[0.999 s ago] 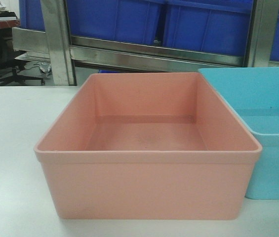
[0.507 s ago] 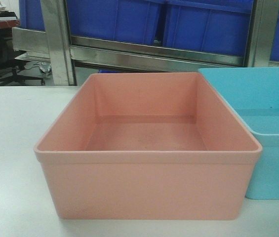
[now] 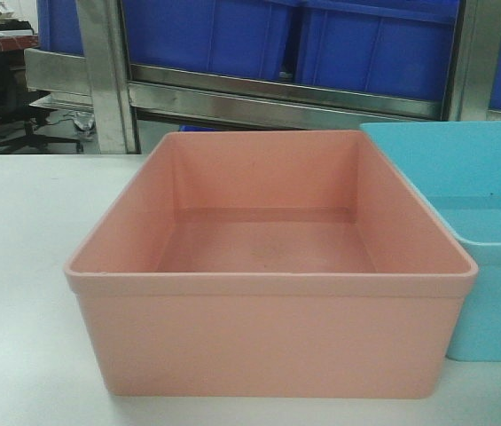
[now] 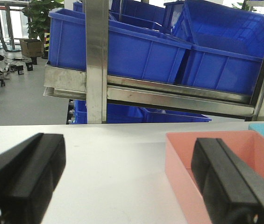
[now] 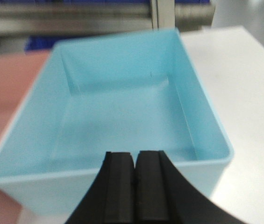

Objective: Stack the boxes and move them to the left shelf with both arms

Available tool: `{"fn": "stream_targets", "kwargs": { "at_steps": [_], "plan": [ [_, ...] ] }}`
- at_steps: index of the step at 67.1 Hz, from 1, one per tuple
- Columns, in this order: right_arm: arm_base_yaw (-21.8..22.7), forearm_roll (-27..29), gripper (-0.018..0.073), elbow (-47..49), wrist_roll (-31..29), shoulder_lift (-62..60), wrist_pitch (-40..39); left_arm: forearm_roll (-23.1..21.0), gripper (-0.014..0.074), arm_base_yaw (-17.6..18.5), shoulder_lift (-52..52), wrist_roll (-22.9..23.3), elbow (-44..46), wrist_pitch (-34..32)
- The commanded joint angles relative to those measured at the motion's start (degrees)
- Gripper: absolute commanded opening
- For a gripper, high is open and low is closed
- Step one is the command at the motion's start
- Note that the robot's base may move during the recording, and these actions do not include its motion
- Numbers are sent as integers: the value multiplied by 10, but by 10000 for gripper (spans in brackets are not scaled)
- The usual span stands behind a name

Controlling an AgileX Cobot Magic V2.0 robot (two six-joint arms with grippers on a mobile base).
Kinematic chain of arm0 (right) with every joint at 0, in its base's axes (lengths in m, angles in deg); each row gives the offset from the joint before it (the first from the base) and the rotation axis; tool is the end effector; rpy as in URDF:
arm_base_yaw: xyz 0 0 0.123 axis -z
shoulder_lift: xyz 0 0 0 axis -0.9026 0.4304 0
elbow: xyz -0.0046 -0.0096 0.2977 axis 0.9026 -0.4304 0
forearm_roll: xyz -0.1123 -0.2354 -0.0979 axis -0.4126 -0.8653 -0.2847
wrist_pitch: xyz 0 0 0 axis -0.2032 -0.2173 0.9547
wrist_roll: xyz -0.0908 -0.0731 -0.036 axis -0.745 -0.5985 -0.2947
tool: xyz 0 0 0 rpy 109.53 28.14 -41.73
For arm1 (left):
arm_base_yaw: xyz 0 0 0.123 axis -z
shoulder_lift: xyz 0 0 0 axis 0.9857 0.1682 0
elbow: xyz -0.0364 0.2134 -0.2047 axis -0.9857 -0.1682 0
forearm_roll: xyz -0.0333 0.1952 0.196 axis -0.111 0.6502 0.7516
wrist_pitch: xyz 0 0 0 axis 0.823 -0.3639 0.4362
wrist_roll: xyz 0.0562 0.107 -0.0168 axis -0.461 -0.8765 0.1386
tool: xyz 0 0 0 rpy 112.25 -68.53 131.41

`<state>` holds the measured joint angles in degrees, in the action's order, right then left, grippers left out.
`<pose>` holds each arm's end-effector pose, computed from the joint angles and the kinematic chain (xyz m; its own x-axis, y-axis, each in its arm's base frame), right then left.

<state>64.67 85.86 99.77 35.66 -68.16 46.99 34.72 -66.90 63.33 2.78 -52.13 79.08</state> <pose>0.1113 0.0005 0.2275 -0.3038 0.1649 -0.9384 0.0470 0.9863 0.1582 0.1003 -0.0273 0.3239 0.0252 -0.0625 -0.9977 0.2601 0.9641 -0.0538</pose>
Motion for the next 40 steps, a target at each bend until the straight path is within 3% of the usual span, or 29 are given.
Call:
{"fn": "stream_targets", "kwargs": {
  "at_steps": [1,7,18,35,40],
  "plan": [
    [0,3,56,72,-62,71,35,1,456,-1,5,-1,15,-45],
    [0,3,56,112,-100,141,79,1,456,-1,5,-1,15,-45],
    [0,5,56,168,-101,242,150,1,456,-1,5,-1,15,-45],
    [0,5,62,269,-101,351,181,1,456,-1,5,-1,15,-45],
    [2,5,102,308,-101,400,208,1,456,-1,5,-1,15,-45]
  ]
}}
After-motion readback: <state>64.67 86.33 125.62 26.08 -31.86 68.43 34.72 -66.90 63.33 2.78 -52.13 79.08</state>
